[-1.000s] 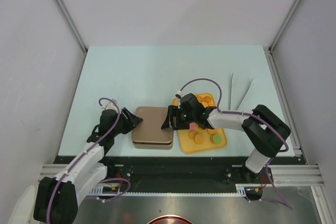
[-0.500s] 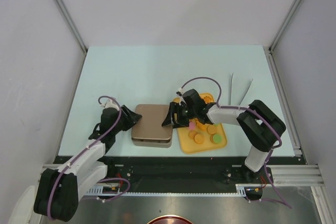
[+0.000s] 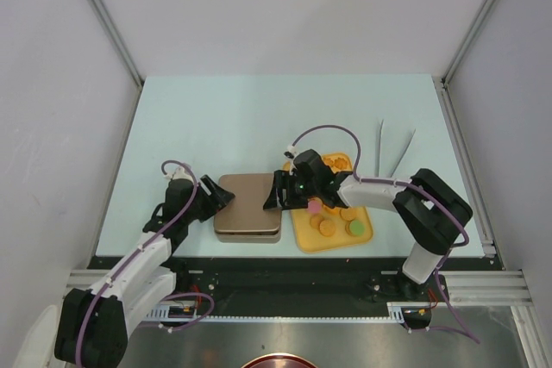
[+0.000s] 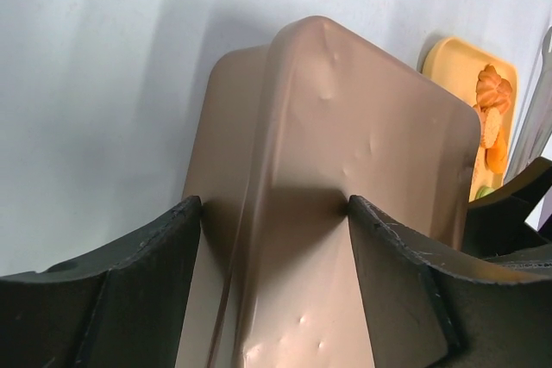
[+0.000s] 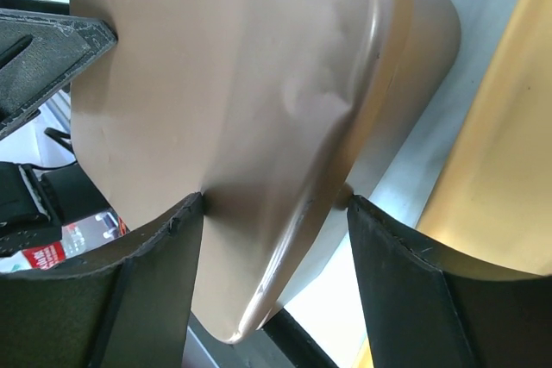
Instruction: Pack the cookies
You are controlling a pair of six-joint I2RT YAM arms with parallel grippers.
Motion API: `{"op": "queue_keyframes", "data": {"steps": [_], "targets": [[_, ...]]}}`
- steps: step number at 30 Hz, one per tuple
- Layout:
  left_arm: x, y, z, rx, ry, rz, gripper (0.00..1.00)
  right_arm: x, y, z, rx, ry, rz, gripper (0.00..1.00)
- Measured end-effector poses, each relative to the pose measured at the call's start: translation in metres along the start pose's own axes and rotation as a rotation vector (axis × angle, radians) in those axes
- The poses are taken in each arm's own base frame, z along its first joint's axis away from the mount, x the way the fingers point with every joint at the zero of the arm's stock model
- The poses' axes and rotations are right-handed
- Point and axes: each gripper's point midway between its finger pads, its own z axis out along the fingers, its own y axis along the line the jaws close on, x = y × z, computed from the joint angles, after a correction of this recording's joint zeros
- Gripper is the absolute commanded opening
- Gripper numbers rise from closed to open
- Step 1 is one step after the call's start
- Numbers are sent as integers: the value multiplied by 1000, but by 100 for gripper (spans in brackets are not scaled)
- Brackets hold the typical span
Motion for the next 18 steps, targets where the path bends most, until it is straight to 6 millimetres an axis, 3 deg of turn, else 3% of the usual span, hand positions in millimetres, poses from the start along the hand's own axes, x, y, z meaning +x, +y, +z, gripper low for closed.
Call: {"op": "queue_keyframes", "data": {"steps": [1,4,7,18], "targets": [[0,0,0,-1,1,0,72,0,0,0,4,-3,-3,50],[0,0,0,-3,3,-1,72,0,1,-2,12,-13,-14,65],[0,0,-1,-4,6,-1,72,0,2,-3,23,-24,-27,72],[10,-3,-3,8,54,9,80,14,4,-9,39,-13,-77,74]]}}
